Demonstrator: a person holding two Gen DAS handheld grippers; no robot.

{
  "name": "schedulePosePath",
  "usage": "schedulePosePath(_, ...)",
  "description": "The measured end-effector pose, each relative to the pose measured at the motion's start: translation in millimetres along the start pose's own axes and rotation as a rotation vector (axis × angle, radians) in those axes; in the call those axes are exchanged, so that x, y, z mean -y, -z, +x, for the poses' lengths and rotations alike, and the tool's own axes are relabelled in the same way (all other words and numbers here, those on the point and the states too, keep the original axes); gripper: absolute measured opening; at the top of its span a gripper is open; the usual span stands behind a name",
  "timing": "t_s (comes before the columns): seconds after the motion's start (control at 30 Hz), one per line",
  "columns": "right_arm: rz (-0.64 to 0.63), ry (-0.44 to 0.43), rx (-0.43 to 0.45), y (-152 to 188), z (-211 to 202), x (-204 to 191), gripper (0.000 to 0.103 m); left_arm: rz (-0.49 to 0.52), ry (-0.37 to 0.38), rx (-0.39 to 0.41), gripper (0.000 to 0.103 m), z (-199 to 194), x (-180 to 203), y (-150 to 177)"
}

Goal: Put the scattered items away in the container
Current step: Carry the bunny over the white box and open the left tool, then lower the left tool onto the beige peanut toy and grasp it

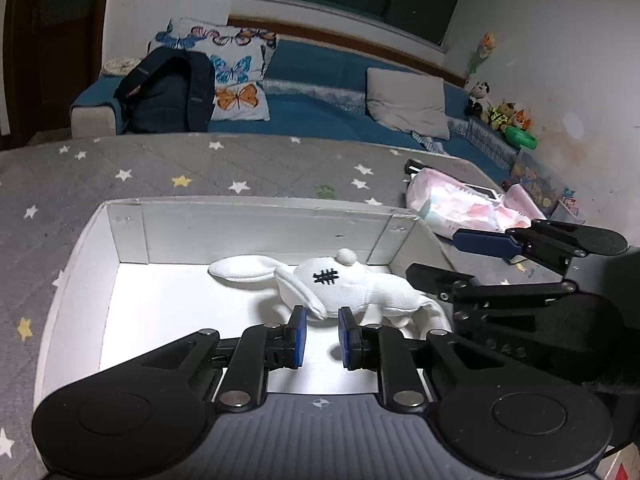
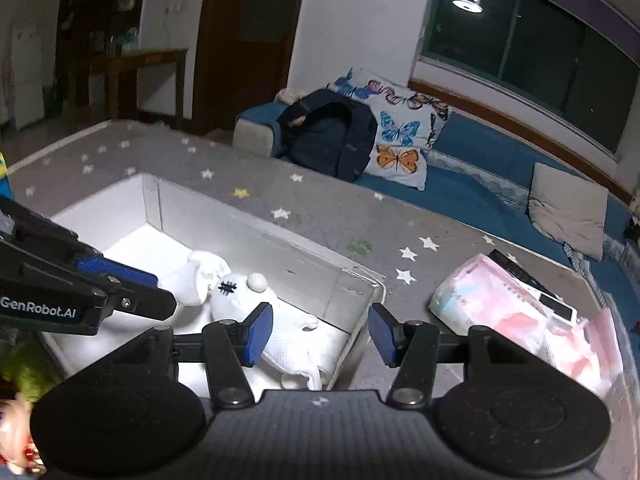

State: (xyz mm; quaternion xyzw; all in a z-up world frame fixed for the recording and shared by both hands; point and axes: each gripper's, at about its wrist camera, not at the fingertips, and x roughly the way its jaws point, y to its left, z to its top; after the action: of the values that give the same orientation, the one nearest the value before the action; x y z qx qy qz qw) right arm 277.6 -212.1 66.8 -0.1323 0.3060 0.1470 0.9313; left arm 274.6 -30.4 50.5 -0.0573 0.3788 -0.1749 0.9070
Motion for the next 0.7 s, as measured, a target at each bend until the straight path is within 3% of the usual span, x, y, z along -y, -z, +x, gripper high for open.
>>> schedulePosePath(0.33, 0.073, -0.018, 0.075, 38, -62, -5, 0.054, 0.012, 0.024, 0.049, 0.019, -40, 19, 25)
schedulePosePath(0.7, 0.126, -0.045, 0.076, 105, -103, -33, 0.065, -0.006, 0.061, 0.047, 0.019, -69, 38, 75)
